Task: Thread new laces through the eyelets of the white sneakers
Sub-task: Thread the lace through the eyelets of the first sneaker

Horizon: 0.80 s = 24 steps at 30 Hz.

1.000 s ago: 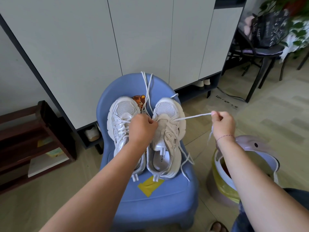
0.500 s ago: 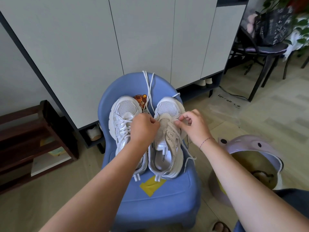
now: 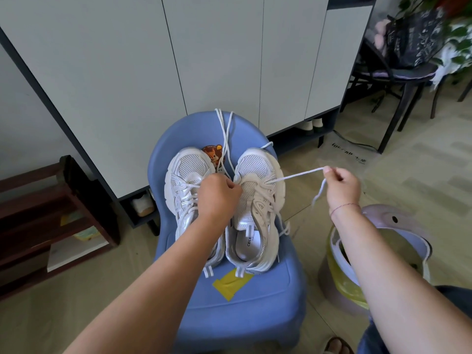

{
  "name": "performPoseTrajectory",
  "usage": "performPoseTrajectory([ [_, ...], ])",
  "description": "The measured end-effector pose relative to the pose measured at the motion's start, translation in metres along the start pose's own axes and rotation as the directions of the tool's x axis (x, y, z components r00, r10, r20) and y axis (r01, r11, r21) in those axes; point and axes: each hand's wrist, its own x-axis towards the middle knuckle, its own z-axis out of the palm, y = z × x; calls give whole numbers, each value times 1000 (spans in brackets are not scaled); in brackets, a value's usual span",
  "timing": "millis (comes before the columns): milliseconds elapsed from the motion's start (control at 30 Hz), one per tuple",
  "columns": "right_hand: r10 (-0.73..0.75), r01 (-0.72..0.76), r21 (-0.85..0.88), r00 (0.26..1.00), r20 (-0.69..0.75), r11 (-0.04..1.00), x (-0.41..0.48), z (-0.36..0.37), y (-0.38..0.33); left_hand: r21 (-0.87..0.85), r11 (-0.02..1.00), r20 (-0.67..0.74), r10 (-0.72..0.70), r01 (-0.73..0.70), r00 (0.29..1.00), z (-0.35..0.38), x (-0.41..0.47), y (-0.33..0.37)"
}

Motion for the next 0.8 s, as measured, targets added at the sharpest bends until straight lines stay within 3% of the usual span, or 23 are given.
performPoseTrajectory([
  [133,-105,117,-45,973,206,992,-12,6,-10,4,1000,-3,-4,4,1000,1,0,1],
  [300,-245,355,-165,852,463,920,-39,34,-22,13,1000,13,-16,16,1000,0,0,1],
  [800,-287,471,-277,811,510,838,-41,41,-19,-12,1000,17,-25,25,1000,-2,0,-1],
])
